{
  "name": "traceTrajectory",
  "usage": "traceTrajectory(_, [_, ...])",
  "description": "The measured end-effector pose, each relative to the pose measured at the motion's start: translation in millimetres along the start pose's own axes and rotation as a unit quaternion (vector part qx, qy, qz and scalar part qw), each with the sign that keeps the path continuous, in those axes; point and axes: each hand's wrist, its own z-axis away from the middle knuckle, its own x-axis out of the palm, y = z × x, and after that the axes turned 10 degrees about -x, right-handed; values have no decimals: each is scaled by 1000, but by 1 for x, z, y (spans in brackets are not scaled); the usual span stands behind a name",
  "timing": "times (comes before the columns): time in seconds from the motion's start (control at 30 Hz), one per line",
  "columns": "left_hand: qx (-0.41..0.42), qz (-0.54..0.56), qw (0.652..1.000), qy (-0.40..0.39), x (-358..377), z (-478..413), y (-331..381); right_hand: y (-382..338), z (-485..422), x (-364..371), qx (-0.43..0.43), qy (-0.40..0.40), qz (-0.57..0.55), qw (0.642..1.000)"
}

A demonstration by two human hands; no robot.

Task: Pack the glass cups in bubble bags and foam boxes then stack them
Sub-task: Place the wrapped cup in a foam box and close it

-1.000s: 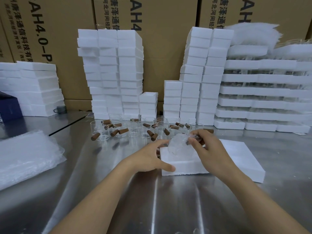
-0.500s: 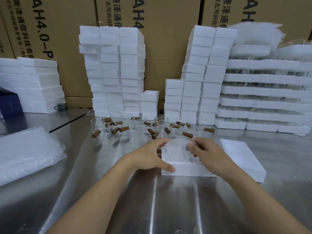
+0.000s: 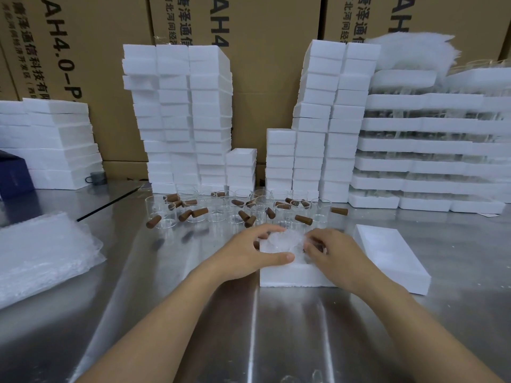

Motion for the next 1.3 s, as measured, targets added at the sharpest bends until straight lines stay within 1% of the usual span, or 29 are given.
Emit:
traceTrajectory(0.1, [-4,10,1000,12,-1,-1,1,0,2,1,-7,47,-21,999])
traceTrajectory(0.17, [-12,24,999,17,-3,-1,2,1,1,2,-13,50,-21,998])
traceTrajectory(0.3, [-31,37,999,-24,-9,0,4,0,0,2,-20,33,-14,999])
traceTrajectory(0.47, [-41,53,996,-52,-11,2,5,-3,2,1,-71,64,-21,995])
traceTrajectory(0.53, [-46,65,995,-61,-13,3,6,-6,2,2,-82,61,-18,995])
traceTrajectory(0.6, [-55,67,994,-71,-15,3,6,-9,1,4,-80,56,-31,995])
traceTrajectory(0.7, [-62,67,993,-79,-16,4,7,-8,0,4,-62,59,-81,993])
traceTrajectory(0.83, [-61,62,993,-81,-15,4,8,-4,0,6,-44,46,-84,994])
traceTrajectory(0.93, [-55,86,993,-59,-14,5,7,0,0,5,-38,60,-88,994])
traceTrajectory(1.03, [-54,108,992,-31,-20,5,4,4,1,-1,-22,111,-54,992])
traceTrajectory(1.1, [-56,122,991,-20,-25,5,0,10,2,-7,3,163,17,986])
traceTrajectory(1.17, [-58,121,991,-22,-28,4,-3,18,3,-15,52,195,105,974])
traceTrajectory(1.23, [-56,116,991,-31,-26,3,-5,26,5,-22,124,172,170,962])
traceTrajectory(1.3, [-57,95,994,-23,-23,2,-5,33,10,-26,196,106,206,953])
